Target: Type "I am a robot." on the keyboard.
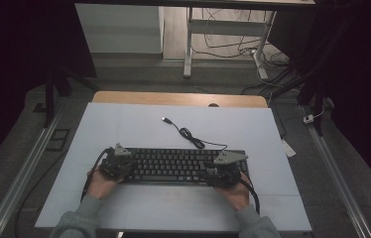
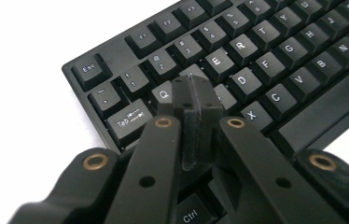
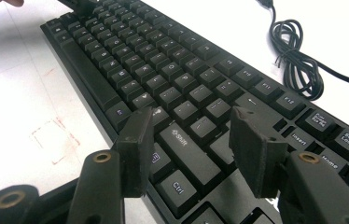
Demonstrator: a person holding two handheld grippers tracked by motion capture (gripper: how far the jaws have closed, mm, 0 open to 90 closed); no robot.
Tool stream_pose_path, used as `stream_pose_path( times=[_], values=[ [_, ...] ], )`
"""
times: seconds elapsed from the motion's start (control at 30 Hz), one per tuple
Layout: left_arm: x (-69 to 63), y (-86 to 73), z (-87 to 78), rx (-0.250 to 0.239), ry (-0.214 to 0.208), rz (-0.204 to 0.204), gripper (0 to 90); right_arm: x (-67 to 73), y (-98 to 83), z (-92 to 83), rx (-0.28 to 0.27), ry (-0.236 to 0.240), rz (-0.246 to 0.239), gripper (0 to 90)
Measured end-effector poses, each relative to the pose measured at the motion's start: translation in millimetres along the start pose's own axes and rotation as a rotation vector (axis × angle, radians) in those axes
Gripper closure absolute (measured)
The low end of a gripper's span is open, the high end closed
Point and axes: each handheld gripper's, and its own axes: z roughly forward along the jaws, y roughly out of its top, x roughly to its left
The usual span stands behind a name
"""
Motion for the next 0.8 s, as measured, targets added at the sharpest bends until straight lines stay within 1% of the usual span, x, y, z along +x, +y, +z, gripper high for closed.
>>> stream_pose_path(
  times=[0.17,0.3,0.37,0.43,0.53,0.6,0.67,0.8],
  values=[
    [-0.4,0.0,0.5,0.0,0.005,0.002,88.5,0.8,-0.1,1.0,0.006,-0.001,-0.004,50.1],
    [-1.3,0.3,1.5,-0.003,0.004,-0.001,88.5,0.0,0.2,-0.2,-0.003,0.002,0.0,50.0],
    [-1.6,0.5,2.2,-0.001,0.006,0.004,88.5,-1.4,0.7,-2.0,-0.002,-0.008,-0.005,49.9],
    [-2.0,0.1,4.2,0.012,0.009,0.009,88.5,-2.9,0.5,-3.2,-0.014,-0.007,0.006,49.9],
    [-2.0,-0.3,4.3,0.005,0.007,0.007,88.6,-4.4,0.5,-4.4,-0.013,-0.016,0.003,49.8],
    [-1.9,-0.3,3.6,0.001,0.007,0.007,88.5,-4.4,0.4,-4.0,-0.015,-0.012,0.004,49.8],
    [-1.5,0.1,0.1,-0.023,0.002,0.001,88.5,-3.8,0.5,-3.6,-0.015,-0.013,0.003,49.7],
    [0.1,0.9,-11.3,-0.089,-0.013,-0.021,88.4,-3.8,0.7,-4.2,-0.013,-0.019,0.003,49.6]
  ],
)
